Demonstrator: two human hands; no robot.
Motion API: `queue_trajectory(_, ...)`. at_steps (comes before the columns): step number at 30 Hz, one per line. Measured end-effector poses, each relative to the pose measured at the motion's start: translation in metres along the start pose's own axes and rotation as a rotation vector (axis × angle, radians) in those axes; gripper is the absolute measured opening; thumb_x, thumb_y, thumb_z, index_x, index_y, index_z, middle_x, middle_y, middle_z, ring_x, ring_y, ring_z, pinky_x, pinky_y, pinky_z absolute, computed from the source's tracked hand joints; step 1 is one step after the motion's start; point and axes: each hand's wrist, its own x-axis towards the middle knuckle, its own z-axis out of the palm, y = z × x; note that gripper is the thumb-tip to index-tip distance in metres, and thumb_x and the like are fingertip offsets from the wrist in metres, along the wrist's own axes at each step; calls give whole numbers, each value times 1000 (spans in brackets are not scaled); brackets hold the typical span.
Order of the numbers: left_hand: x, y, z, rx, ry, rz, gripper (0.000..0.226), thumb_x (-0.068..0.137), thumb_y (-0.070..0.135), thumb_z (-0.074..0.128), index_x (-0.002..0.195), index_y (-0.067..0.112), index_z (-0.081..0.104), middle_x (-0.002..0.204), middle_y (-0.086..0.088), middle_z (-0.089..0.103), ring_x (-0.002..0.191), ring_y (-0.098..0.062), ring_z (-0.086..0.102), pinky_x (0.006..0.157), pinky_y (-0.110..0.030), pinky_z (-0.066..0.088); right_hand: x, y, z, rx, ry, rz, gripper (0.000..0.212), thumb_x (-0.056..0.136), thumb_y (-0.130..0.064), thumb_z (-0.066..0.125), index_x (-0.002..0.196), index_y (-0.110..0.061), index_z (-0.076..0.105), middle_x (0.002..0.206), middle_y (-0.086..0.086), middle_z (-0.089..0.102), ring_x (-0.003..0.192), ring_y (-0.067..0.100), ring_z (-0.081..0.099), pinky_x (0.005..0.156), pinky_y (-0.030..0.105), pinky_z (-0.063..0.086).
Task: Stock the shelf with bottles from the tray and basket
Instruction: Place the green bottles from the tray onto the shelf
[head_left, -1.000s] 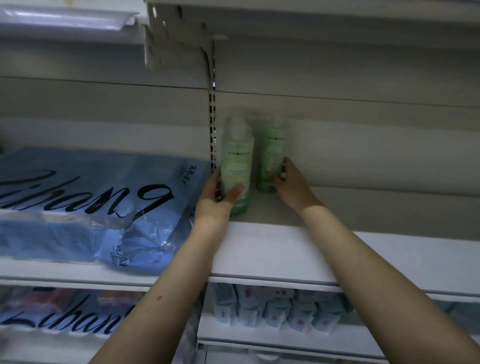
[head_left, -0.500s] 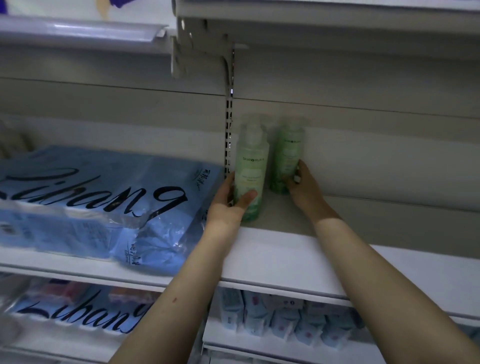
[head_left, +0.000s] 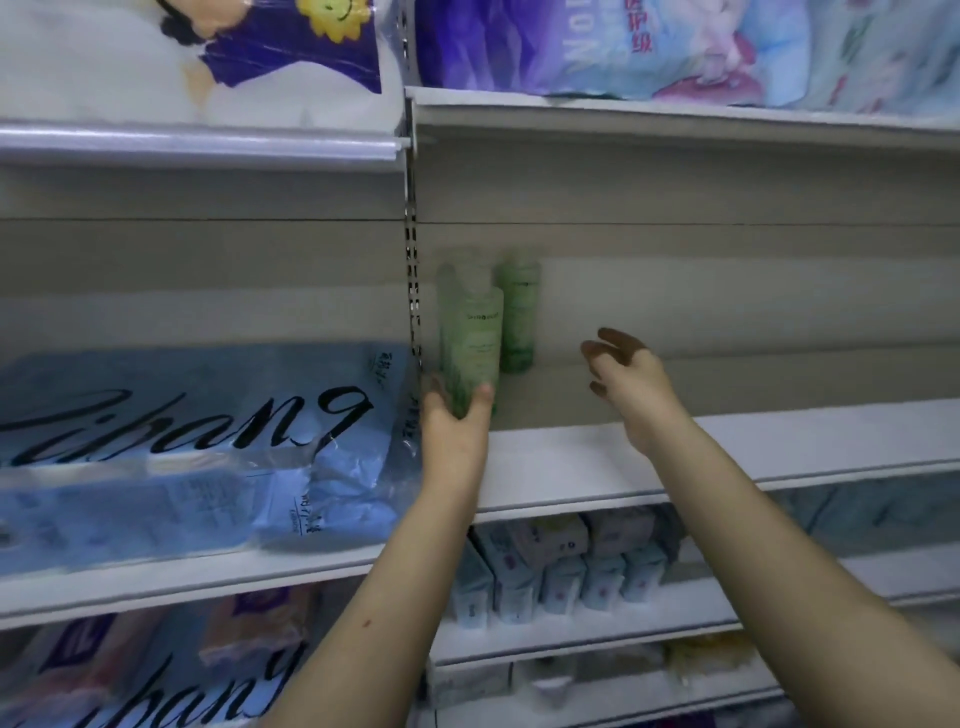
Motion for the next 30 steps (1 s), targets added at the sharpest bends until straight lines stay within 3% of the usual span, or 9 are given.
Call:
queue_trajectory(4, -36, 12, -31, -82, -156, 56, 52, 96, 33, 57, 143, 17, 43, 144, 2, 47, 124, -9, 45, 98, -21, 33, -66, -27, -6, 108, 51, -52, 37, 97, -27, 58, 132, -22, 50, 129, -1, 56, 121, 20, 55, 96, 37, 49)
queue_trajectory(8, -70, 22, -48, -199, -308, 35, 25, 96, 35, 55, 120, 32, 56, 124, 14, 56, 124, -8, 49, 111, -34, 37, -136, -52, -29, 150, 157, -137, 23, 96, -25, 58, 119, -28, 56, 129, -4, 59, 121, 17, 56, 97, 35, 47)
queue_trajectory(10, -90, 28, -45, -248, -377, 47, 19, 96, 35, 54, 115, 35, 56, 124, 14, 58, 126, -10, 50, 113, -38, 36, -168, -61, -44, 144, 215, -164, 22, 97, -24, 57, 118, -27, 57, 126, -6, 60, 121, 17, 57, 97, 35, 48)
queue_trajectory(16, -160, 46, -17, -289, -677, 114, 26, 95, 37, 54, 120, 36, 58, 130, 12, 60, 124, -7, 53, 104, -31, 42, -259, -74, -108, 153, 392, -202, 25, 93, -28, 59, 118, -29, 59, 127, -7, 63, 116, 10, 60, 97, 32, 49)
queue_trajectory(21, -241, 24, 21, -280, -870, 129, 31, 92, 35, 55, 123, 36, 59, 122, 21, 64, 114, 7, 57, 101, -25, 44, -335, -44, -175, 197, 620, -161, 43, 70, -46, 67, 111, -34, 64, 122, -10, 67, 117, 10, 60, 98, 34, 48)
queue_trajectory(24, -292, -2, 54, -277, -942, 36, 30, 91, 33, 56, 120, 37, 60, 120, 19, 66, 116, 2, 58, 104, -28, 45, -367, -26, -225, 183, 696, -99, 38, 75, -44, 65, 112, -34, 64, 124, -9, 66, 118, 13, 59, 101, 38, 47)
queue_trajectory(27, -349, -11, 106, -298, -1003, -35, 28, 92, 31, 55, 118, 36, 60, 120, 18, 66, 115, 1, 59, 101, -25, 47, -400, -31, -303, 105, 776, -113, 25, 89, -35, 61, 114, -34, 62, 124, -11, 65, 120, 11, 58, 98, 33, 47)
queue_trajectory(30, -415, -8, 162, -318, -1085, -76, 38, 82, 46, 57, 118, 38, 61, 117, 19, 67, 113, 1, 60, 95, -27, 47, -444, -45, -382, 28, 803, -142, 22, 92, -32, 57, 113, -36, 60, 119, -16, 65, 115, 5, 59, 89, 26, 48)
